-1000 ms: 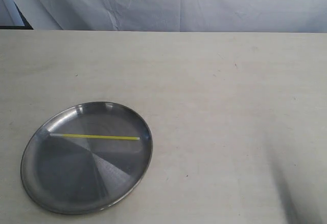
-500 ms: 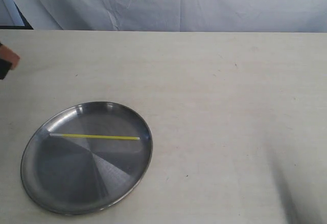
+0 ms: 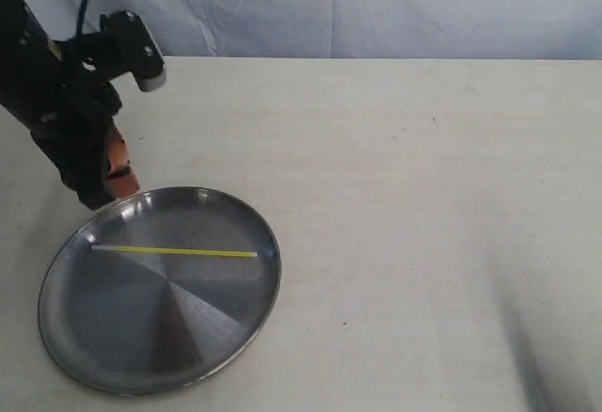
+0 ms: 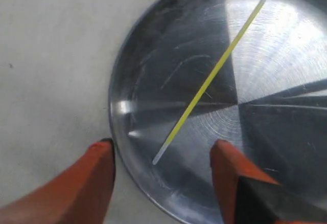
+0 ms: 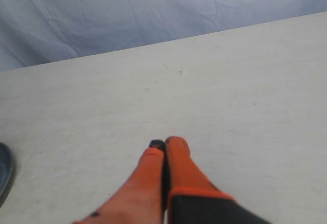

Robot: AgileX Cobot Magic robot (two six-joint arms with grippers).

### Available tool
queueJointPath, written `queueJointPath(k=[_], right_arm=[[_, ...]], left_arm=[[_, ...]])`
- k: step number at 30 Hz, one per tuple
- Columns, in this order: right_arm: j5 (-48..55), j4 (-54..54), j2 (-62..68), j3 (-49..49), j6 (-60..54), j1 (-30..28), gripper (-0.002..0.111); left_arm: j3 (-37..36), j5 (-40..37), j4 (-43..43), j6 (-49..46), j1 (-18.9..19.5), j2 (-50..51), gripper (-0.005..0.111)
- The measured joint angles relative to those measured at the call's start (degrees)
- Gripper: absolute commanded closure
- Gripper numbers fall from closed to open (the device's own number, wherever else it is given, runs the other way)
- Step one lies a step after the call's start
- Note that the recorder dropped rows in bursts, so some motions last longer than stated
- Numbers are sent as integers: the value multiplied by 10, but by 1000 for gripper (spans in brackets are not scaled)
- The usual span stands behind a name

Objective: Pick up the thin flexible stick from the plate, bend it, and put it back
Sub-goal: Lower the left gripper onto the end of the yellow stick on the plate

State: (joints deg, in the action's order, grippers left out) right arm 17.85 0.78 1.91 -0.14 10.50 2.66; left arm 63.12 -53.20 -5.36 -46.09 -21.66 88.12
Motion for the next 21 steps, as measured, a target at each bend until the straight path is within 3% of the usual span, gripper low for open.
queueJointPath(k=[8, 21], right_arm=[[0, 0, 0, 0, 0, 0, 109], [0, 0, 0, 0, 0, 0, 109]], left_arm=[[1, -6, 54, -27, -23, 71, 50], [-2, 5, 54, -43, -24, 108, 50]])
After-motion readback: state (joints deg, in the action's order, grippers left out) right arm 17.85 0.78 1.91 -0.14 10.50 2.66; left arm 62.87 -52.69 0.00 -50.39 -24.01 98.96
